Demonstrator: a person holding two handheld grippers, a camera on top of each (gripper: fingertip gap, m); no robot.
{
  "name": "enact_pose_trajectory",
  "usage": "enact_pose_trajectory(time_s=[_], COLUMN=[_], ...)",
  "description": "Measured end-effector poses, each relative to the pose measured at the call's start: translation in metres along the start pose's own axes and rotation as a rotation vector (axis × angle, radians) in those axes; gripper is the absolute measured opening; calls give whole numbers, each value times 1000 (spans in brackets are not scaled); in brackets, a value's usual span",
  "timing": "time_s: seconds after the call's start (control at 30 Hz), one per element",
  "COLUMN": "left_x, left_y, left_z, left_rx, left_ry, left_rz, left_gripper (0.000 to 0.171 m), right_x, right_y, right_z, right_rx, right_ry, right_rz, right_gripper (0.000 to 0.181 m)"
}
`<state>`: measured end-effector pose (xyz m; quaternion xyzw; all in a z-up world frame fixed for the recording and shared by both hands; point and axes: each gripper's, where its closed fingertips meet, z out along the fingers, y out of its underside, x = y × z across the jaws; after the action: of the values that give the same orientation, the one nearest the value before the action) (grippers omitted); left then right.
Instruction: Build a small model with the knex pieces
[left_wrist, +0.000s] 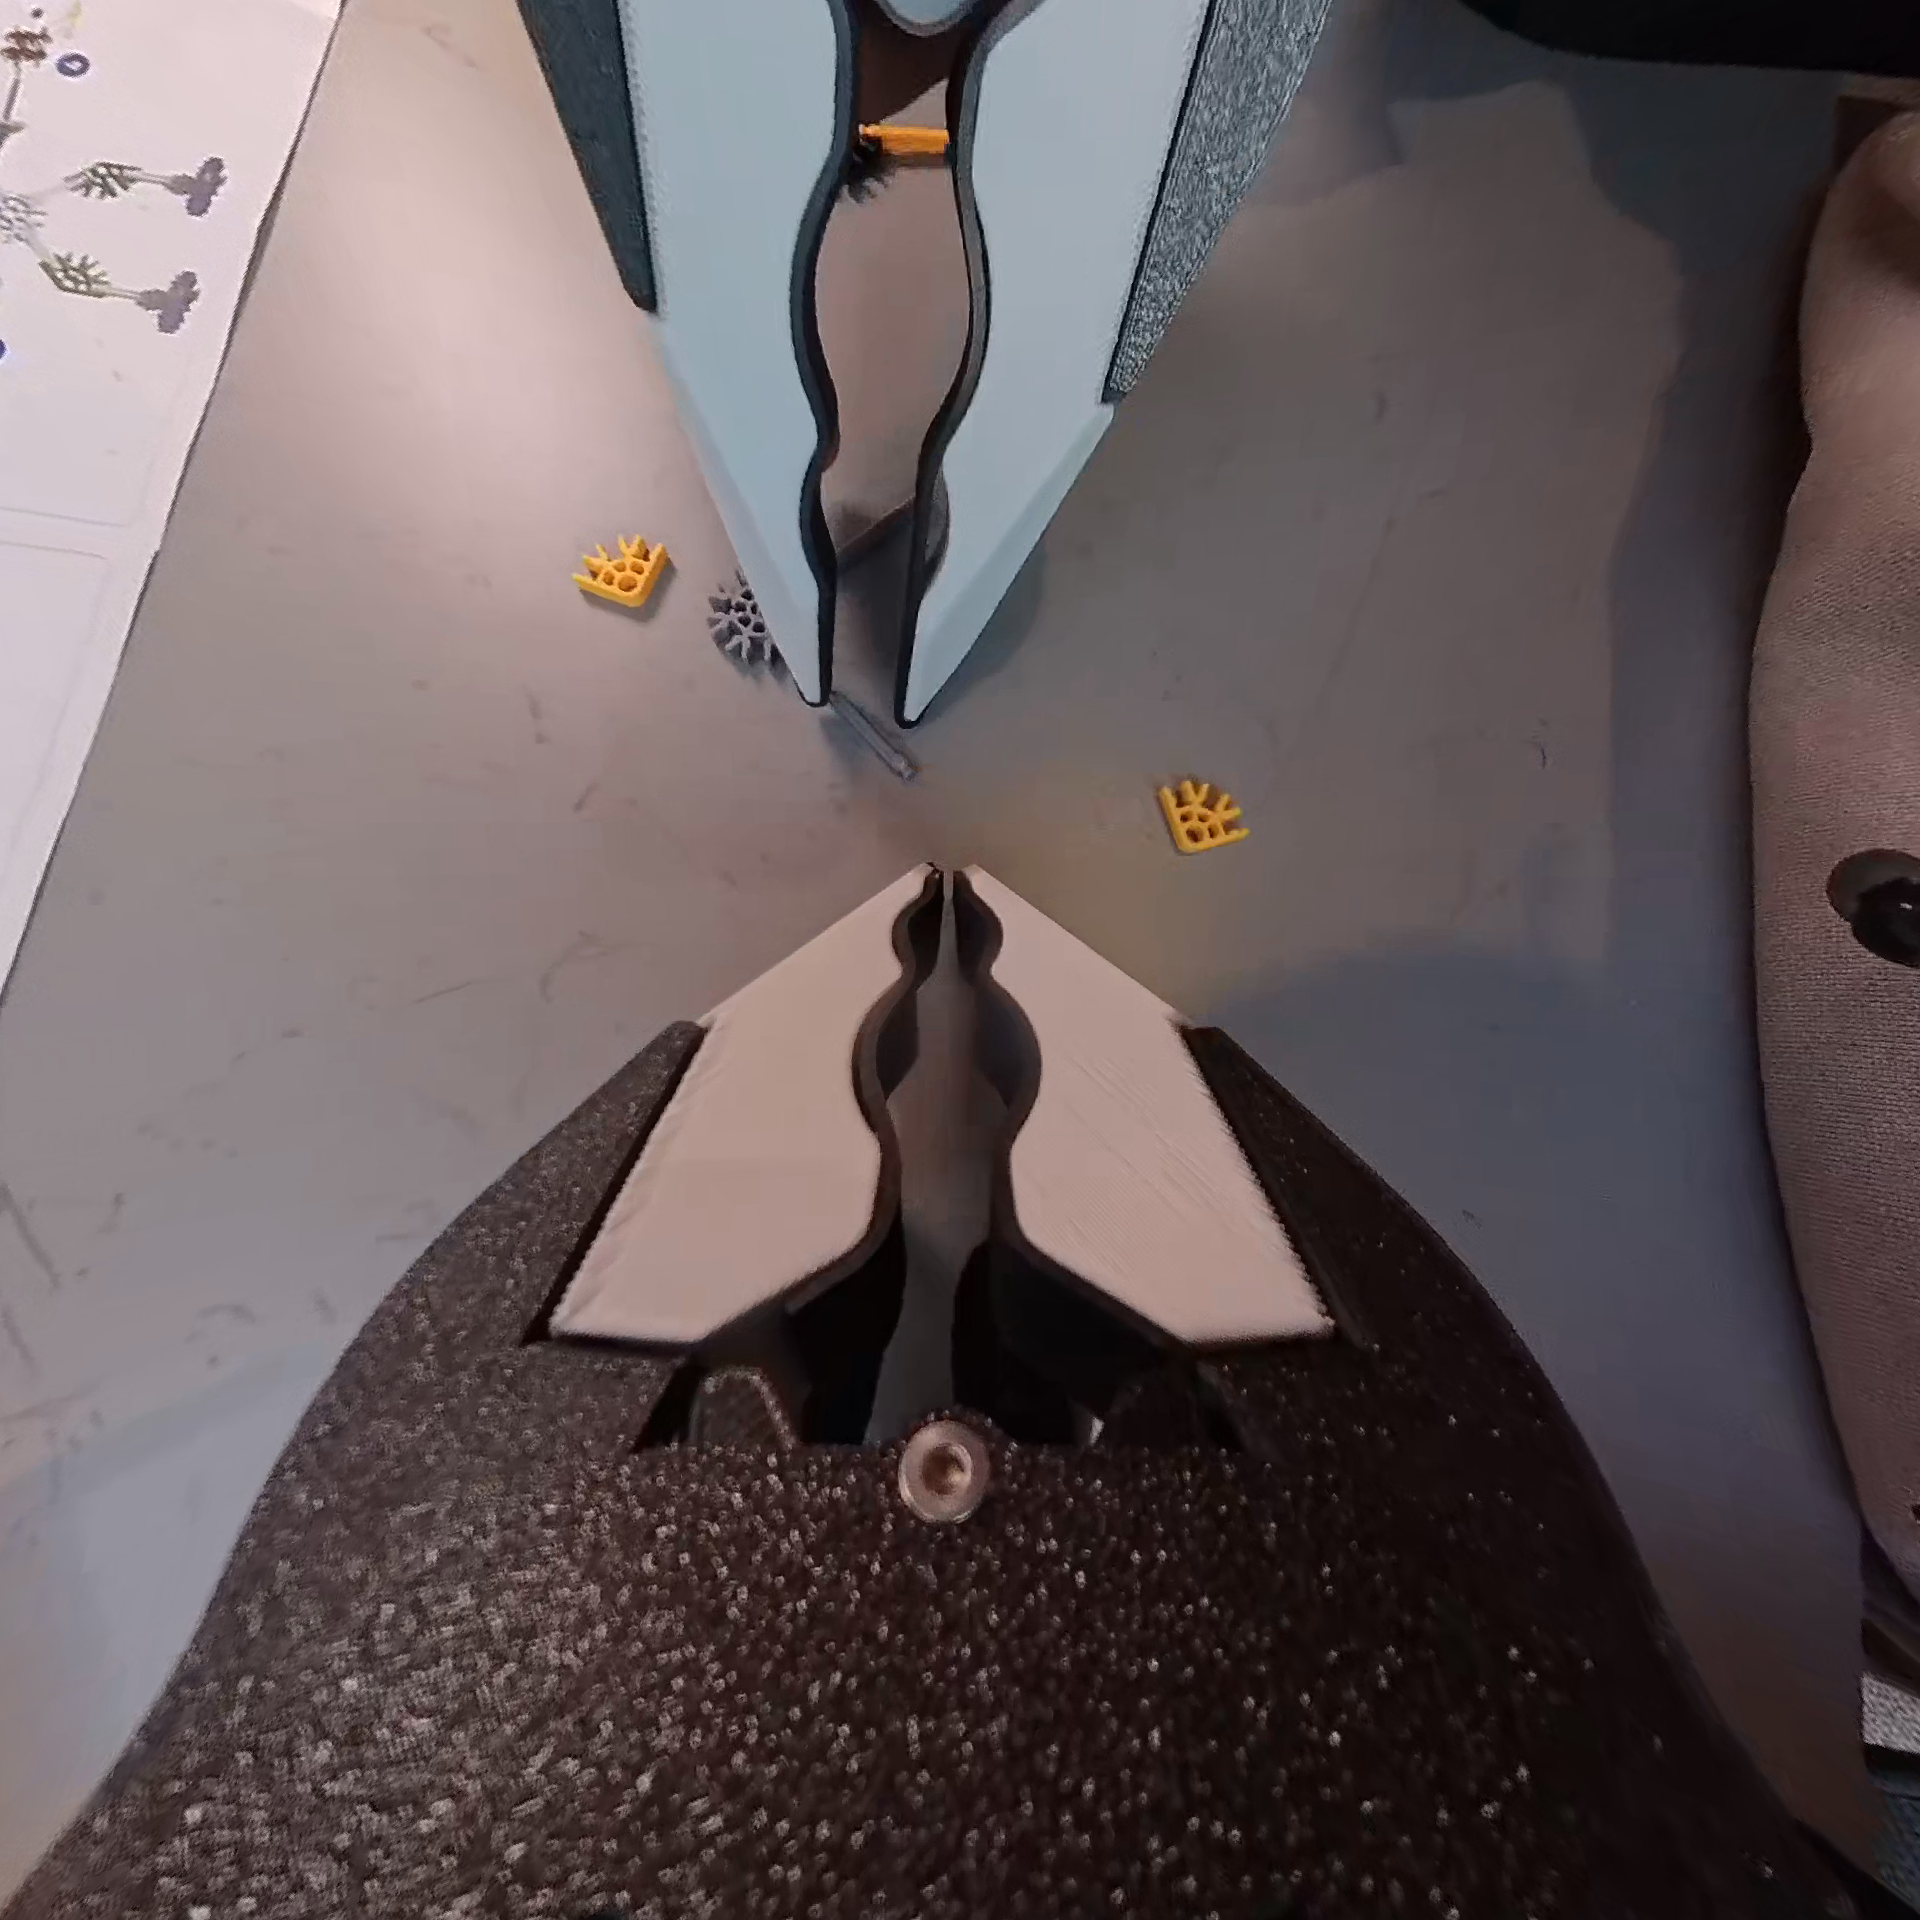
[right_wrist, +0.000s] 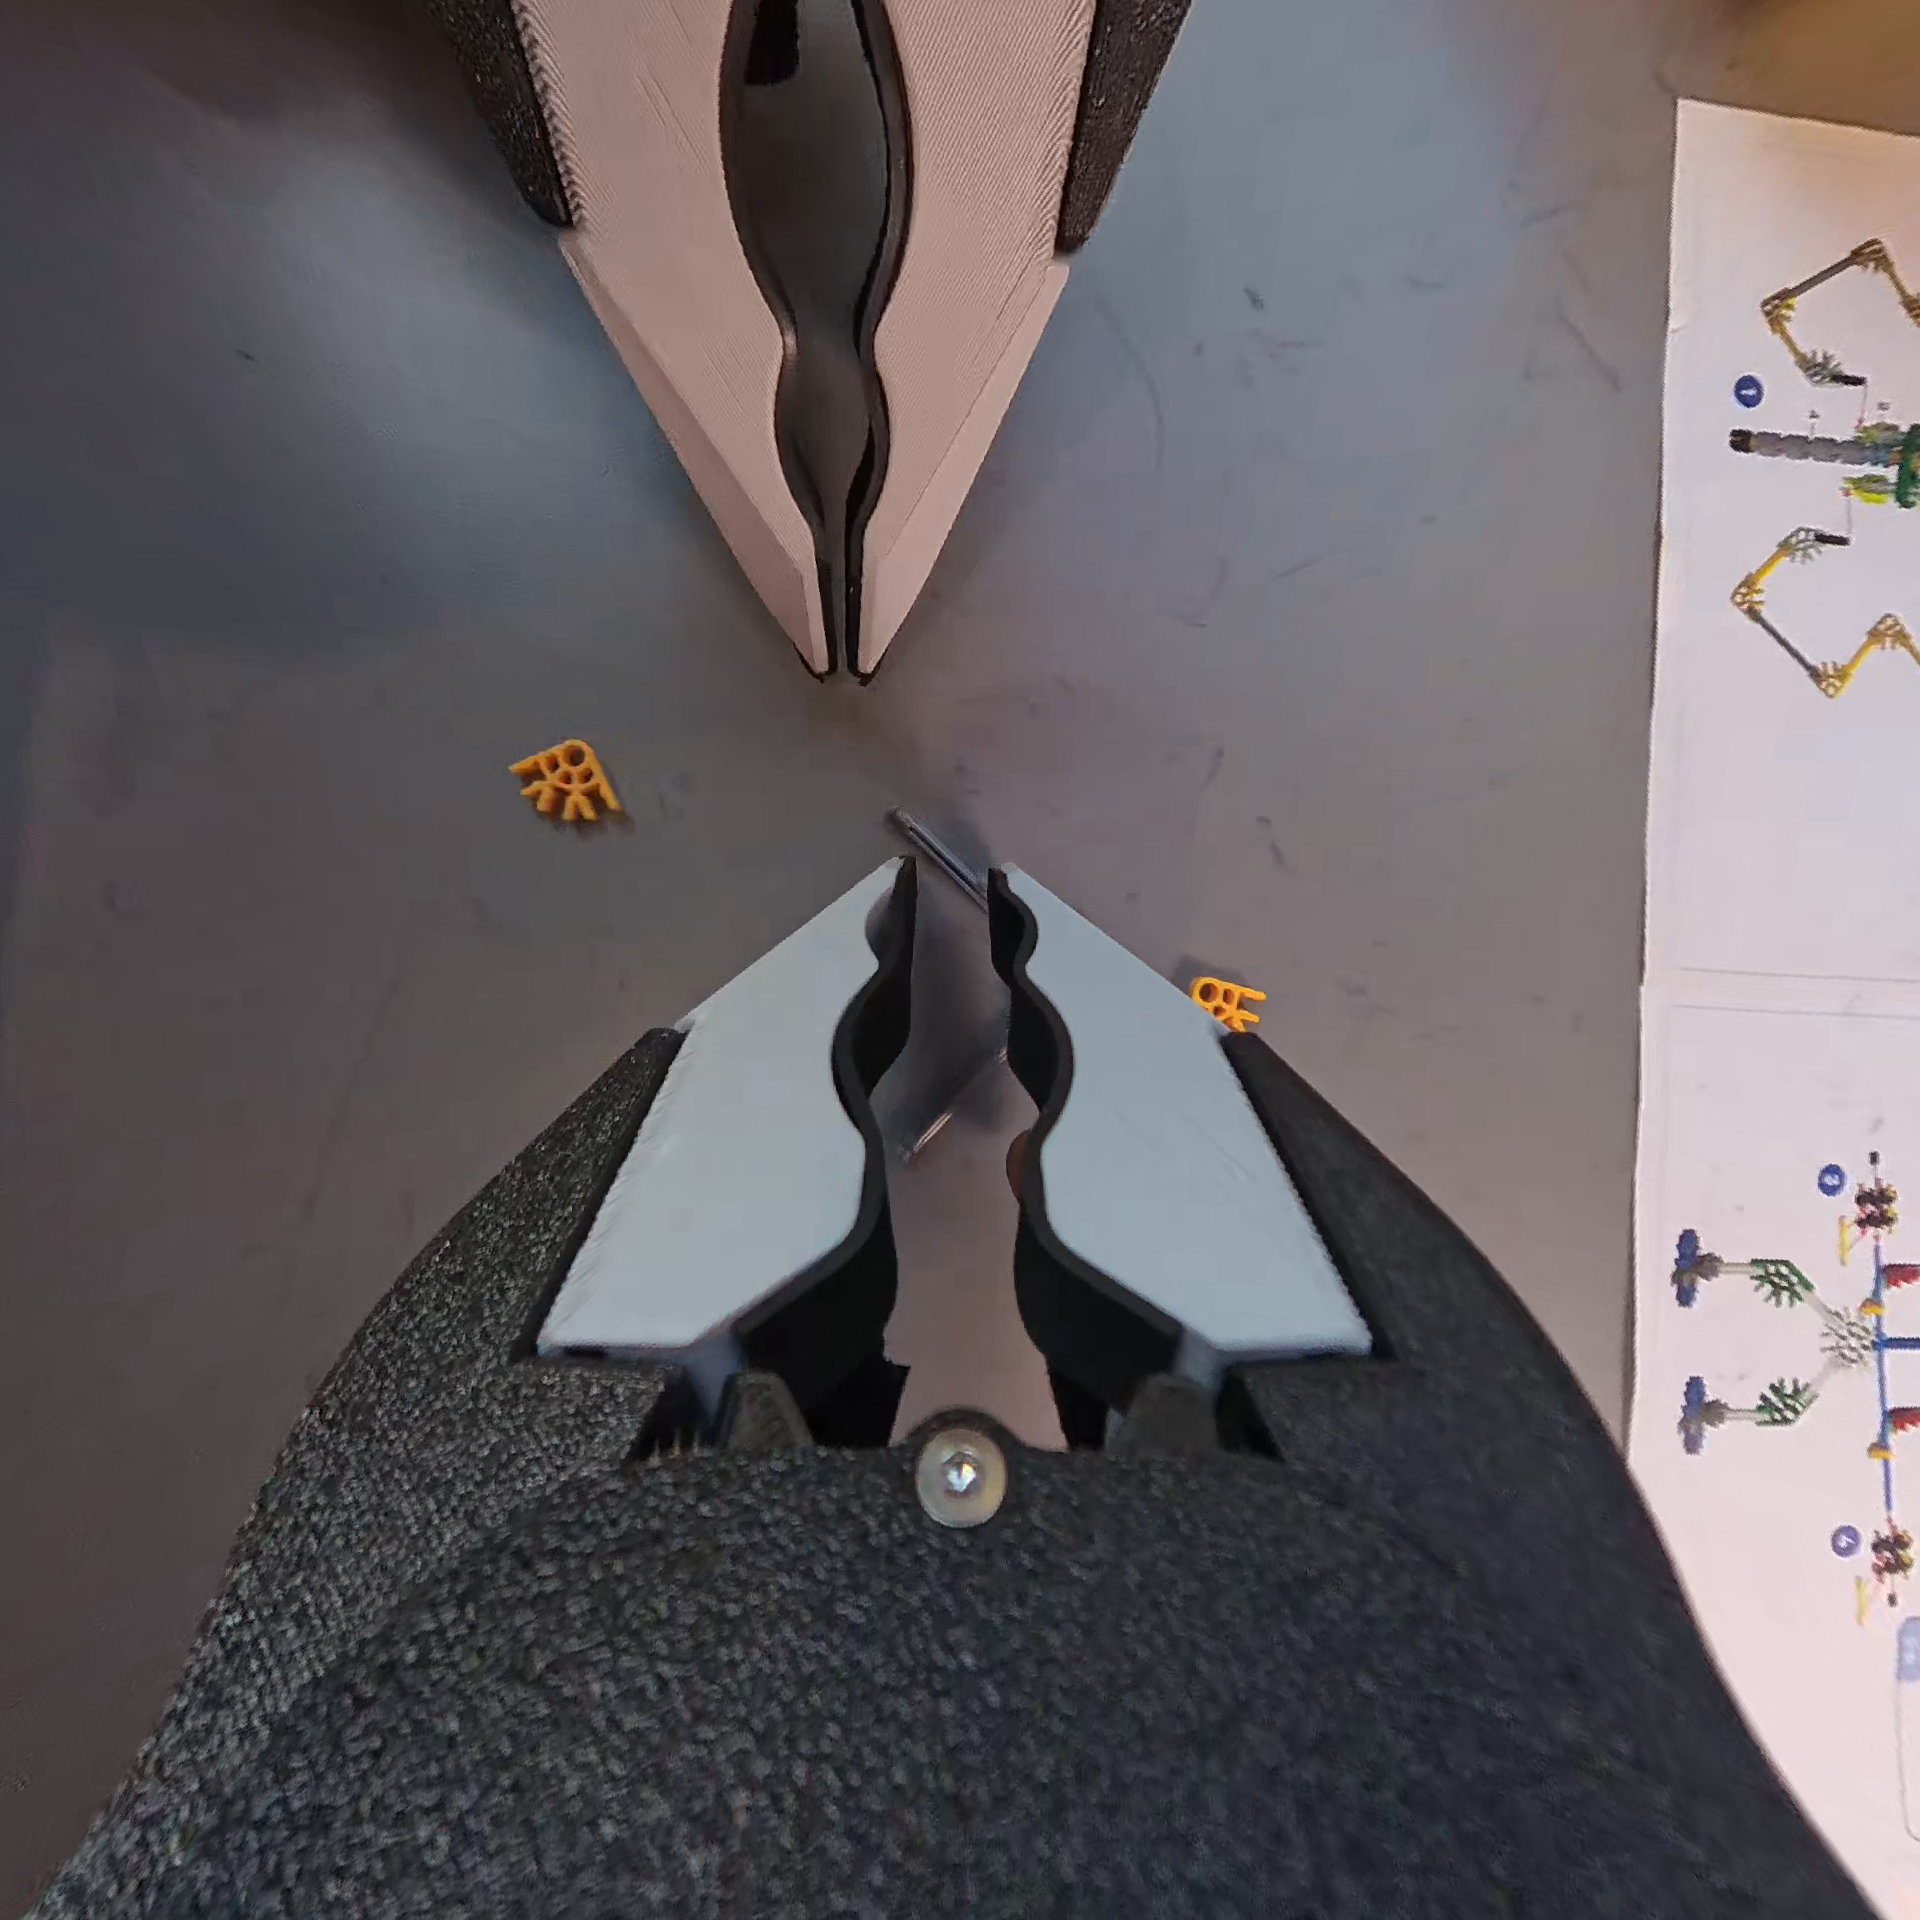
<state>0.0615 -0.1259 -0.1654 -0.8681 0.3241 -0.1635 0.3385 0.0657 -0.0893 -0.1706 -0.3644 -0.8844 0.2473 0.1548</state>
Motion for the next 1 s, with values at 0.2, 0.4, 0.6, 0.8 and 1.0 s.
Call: enact_pose_trajectory(time_s=[0.2,0.4,0.6,0.8,1.0], left_x=[19,50,53,45,34], left_y=[-13,-12,-4,-6,-6], left_z=[-2,11,17,19,15], left_rx=[75,21,-25,-19,-10], left_ry=[92,172,168,131,87], left_rz=[35,146,183,165,143], left_gripper=[12,24,17,0,1], right_x=[0,-1,3,7,9], right_y=[1,-2,2,2,5], right_z=[0,-11,-19,-21,-12], right_rx=[-1,42,65,77,67], right_ry=[-7,3,25,48,34], right_rz=[26,43,60,59,32], right_gripper=[11,13,13,13,15])
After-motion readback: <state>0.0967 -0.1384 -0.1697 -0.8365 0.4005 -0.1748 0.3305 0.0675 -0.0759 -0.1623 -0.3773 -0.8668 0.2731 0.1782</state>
